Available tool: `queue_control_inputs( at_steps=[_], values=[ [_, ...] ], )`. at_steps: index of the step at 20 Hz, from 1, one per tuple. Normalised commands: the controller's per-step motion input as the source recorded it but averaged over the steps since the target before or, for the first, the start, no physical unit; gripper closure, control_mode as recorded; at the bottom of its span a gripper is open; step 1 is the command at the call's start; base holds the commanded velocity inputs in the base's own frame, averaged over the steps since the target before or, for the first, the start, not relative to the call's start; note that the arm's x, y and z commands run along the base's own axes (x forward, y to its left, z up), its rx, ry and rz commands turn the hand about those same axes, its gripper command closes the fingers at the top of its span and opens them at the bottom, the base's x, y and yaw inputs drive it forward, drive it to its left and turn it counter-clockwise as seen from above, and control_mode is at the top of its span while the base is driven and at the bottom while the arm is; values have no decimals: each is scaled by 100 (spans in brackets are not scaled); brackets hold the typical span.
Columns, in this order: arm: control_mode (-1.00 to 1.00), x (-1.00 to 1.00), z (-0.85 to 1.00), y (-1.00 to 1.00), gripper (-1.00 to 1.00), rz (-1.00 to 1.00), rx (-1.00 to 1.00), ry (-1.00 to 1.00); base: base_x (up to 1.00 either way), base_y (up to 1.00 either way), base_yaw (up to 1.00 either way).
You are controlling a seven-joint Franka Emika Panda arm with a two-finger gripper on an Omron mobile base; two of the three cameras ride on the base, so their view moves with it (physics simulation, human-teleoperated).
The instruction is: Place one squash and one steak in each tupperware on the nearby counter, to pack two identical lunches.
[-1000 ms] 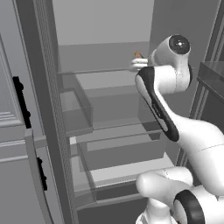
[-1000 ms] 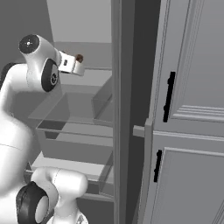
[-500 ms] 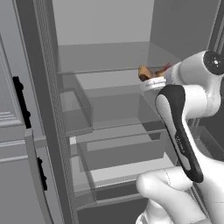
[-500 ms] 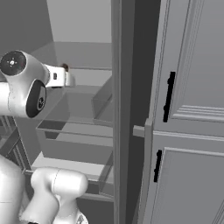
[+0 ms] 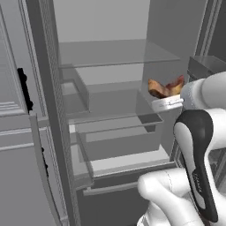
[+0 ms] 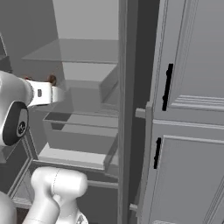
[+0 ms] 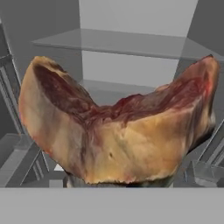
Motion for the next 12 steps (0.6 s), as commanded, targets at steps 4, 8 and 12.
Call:
queue_control_inputs(
  at_steps=[4,8,12],
  values=[
    [100,0,0,0,100,0,0,0,-100,3,0],
    [100,0,0,0,100,0,0,0,-100,29,2],
    [100,0,0,0,100,0,0,0,-100,51,18]
  ],
)
